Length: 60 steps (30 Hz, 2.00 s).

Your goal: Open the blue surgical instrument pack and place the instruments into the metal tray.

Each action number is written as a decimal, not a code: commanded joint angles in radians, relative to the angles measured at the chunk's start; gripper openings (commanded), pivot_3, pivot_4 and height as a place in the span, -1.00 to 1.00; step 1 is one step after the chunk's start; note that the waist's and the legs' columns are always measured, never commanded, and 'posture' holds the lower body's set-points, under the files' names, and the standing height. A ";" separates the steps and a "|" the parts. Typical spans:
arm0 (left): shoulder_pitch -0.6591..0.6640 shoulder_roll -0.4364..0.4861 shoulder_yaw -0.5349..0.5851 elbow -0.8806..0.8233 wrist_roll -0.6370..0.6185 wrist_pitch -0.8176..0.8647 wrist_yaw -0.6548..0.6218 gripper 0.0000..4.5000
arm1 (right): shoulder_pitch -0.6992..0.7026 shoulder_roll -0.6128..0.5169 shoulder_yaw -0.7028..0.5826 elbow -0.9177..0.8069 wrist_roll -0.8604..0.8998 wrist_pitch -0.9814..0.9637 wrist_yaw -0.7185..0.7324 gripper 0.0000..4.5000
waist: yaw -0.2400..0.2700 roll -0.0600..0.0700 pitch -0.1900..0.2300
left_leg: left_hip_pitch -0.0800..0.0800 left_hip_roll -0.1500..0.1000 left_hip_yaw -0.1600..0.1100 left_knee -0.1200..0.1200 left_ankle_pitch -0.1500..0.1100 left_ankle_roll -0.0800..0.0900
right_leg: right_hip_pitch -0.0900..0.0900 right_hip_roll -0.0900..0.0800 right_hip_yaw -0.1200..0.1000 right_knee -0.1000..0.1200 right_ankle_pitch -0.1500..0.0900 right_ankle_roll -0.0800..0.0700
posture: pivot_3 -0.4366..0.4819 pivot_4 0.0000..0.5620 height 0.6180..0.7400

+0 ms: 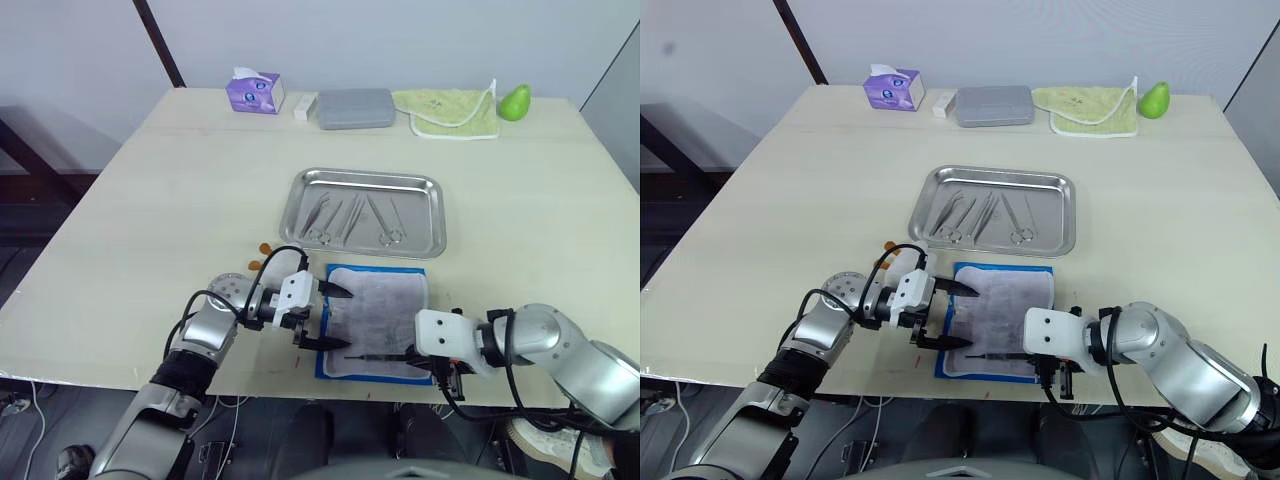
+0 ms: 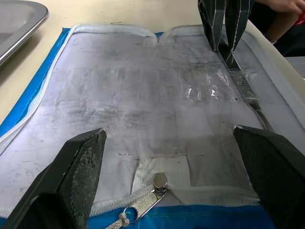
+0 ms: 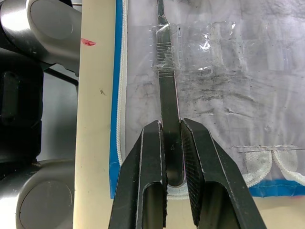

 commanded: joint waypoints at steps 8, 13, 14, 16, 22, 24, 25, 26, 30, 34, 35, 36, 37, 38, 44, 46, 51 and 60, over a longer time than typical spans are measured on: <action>0.036 0.014 -0.051 0.055 0.063 0.023 -0.007 1.00 | -0.023 -0.037 -0.013 -0.045 -0.007 -0.007 0.007 -0.99 | 0.000 0.000 0.000 | 0.000 0.000 0.000 0.000 0.000 0.000 | 0.000 0.000 0.000 0.000 0.000 0.000 | -0.05 -0.47 1.00; 0.033 0.011 -0.051 0.066 0.066 0.016 -0.007 1.00 | -0.031 -0.039 -0.008 -0.049 -0.006 -0.003 0.008 -0.99 | 0.000 0.000 0.000 | 0.000 0.000 0.000 0.000 0.000 0.000 | 0.000 0.000 0.000 0.000 0.000 0.000 | -0.05 -0.47 1.00; 0.031 0.010 -0.051 0.071 0.067 0.014 -0.007 1.00 | -0.032 -0.042 -0.011 -0.049 -0.004 -0.002 0.011 -0.99 | 0.000 0.000 0.000 | 0.000 0.000 0.000 0.000 0.000 0.000 | 0.000 0.000 0.000 0.000 0.000 0.000 | -0.05 -0.47 1.00; 0.028 0.008 -0.052 0.077 0.068 0.011 -0.007 1.00 | -0.032 -0.051 -0.019 -0.051 -0.001 -0.001 0.016 -0.99 | 0.000 0.000 0.000 | 0.000 0.000 0.000 0.000 0.000 0.000 | 0.000 0.000 0.000 0.000 0.000 0.000 | -0.05 -0.47 1.00; 0.018 0.002 -0.055 0.094 0.072 0.006 -0.007 1.00 | -0.008 -0.106 -0.071 -0.053 0.012 -0.017 0.038 -0.99 | 0.001 0.000 0.000 | 0.000 0.000 0.000 0.000 0.000 0.000 | 0.000 0.000 0.000 0.000 0.000 0.000 | -0.05 -0.47 1.00; 0.016 0.001 -0.055 0.096 0.072 0.006 -0.007 1.00 | -0.003 -0.128 -0.093 -0.049 0.021 -0.025 0.048 -0.99 | 0.000 0.000 0.000 | 0.000 0.000 0.000 0.000 0.000 0.000 | 0.000 0.000 0.000 0.000 0.000 0.000 | -0.05 -0.47 1.00; 0.016 0.000 -0.056 0.096 0.072 0.006 -0.006 1.00 | 0.003 -0.138 -0.104 -0.048 0.024 -0.030 0.053 -0.99 | 0.000 0.000 0.000 | 0.000 0.000 0.000 0.000 0.000 0.000 | 0.000 0.000 0.000 0.000 0.000 0.000 | -0.05 -0.47 1.00; 0.015 -0.001 -0.056 0.096 0.073 0.007 -0.006 1.00 | 0.019 -0.164 -0.133 -0.043 0.029 -0.042 0.065 -0.99 | 0.000 0.000 0.000 | 0.000 0.000 0.000 0.000 0.000 0.000 | 0.000 0.000 0.000 0.000 -0.001 0.001 | -0.05 -0.47 1.00; 0.011 -0.004 -0.056 0.097 0.073 0.009 -0.005 1.00 | 0.087 -0.247 -0.236 -0.023 0.046 -0.092 0.101 -0.99 | 0.002 0.001 0.000 | 0.000 0.000 0.001 0.000 0.000 0.000 | 0.000 -0.002 -0.001 0.000 -0.002 0.003 | -0.05 -0.47 1.00; 0.007 -0.008 -0.054 0.108 0.075 0.002 -0.003 1.00 | 0.249 -0.332 -0.474 0.015 0.104 -0.156 0.177 -0.99 | 0.006 0.002 0.000 | -0.001 0.000 0.002 0.001 0.000 0.000 | 0.000 -0.002 -0.001 0.000 -0.002 0.004 | -0.05 -0.47 1.00; 0.005 -0.010 -0.053 0.112 0.076 0.000 -0.003 1.00 | 0.280 -0.330 -0.537 0.019 0.131 -0.157 0.195 -0.99 | 0.007 0.002 0.000 | -0.001 0.000 0.002 0.001 0.000 0.000 | 0.000 -0.002 -0.001 0.000 -0.002 0.004 | -0.05 -0.47 1.00; 0.004 -0.011 -0.053 0.117 0.076 -0.003 -0.004 1.00 | 0.307 -0.329 -0.598 0.025 0.152 -0.164 0.215 -0.99 | 0.007 0.002 0.000 | -0.001 0.000 0.003 0.001 0.000 0.000 | 0.001 -0.002 -0.001 0.000 -0.002 0.004 | -0.05 -0.47 1.00; 0.002 -0.013 -0.052 0.122 0.077 -0.005 -0.005 1.00 | 0.328 -0.325 -0.649 0.029 0.170 -0.169 0.232 -0.99 | 0.007 0.003 0.000 | -0.001 0.000 0.004 0.001 0.000 0.000 | 0.001 -0.002 -0.001 0.000 -0.002 0.003 | -0.05 -0.47 1.00; 0.001 -0.014 -0.051 0.127 0.077 -0.009 -0.005 1.00 | 0.338 -0.312 -0.702 0.034 0.199 -0.155 0.242 -0.99 | 0.006 0.003 -0.001 | 0.000 0.000 0.004 0.001 0.000 0.000 | 0.001 -0.002 -0.001 0.000 -0.002 0.004 | -0.05 -0.47 1.00; -0.006 -0.022 -0.050 0.147 0.080 -0.023 -0.005 1.00 | 0.226 -0.169 -0.842 0.012 0.418 0.024 0.124 -0.99 | 0.005 0.005 -0.001 | 0.000 0.000 0.004 0.001 0.000 0.000 | 0.002 0.000 -0.001 0.000 -0.002 0.004 | -0.05 -0.47 1.00; -0.007 -0.024 -0.049 0.149 0.080 -0.024 -0.004 1.00 | 0.138 -0.105 -0.825 0.002 0.453 0.122 0.005 -0.99 | 0.004 0.004 -0.001 | 0.000 0.000 0.004 0.001 0.000 0.000 | 0.002 -0.001 -0.001 0.000 -0.002 0.004 | -0.05 -0.47 1.00; 0.023 -0.029 -0.055 0.084 0.084 0.001 0.024 1.00 | -0.130 0.087 -0.757 0.048 0.525 0.448 -0.246 -0.99 | 0.002 0.006 -0.002 | 0.000 -0.001 0.002 0.002 0.000 0.000 | 0.001 -0.001 0.000 0.000 0.000 0.000 | -0.05 -0.47 1.00; 0.112 -0.028 -0.080 -0.098 0.087 0.087 0.098 1.00 | -0.374 0.574 -0.652 0.264 0.279 0.597 -0.745 -0.99 | 0.003 0.009 -0.002 | -0.003 -0.005 0.000 0.000 0.000 0.000 | -0.002 -0.004 0.001 0.000 0.000 0.001 | -0.05 -0.47 1.00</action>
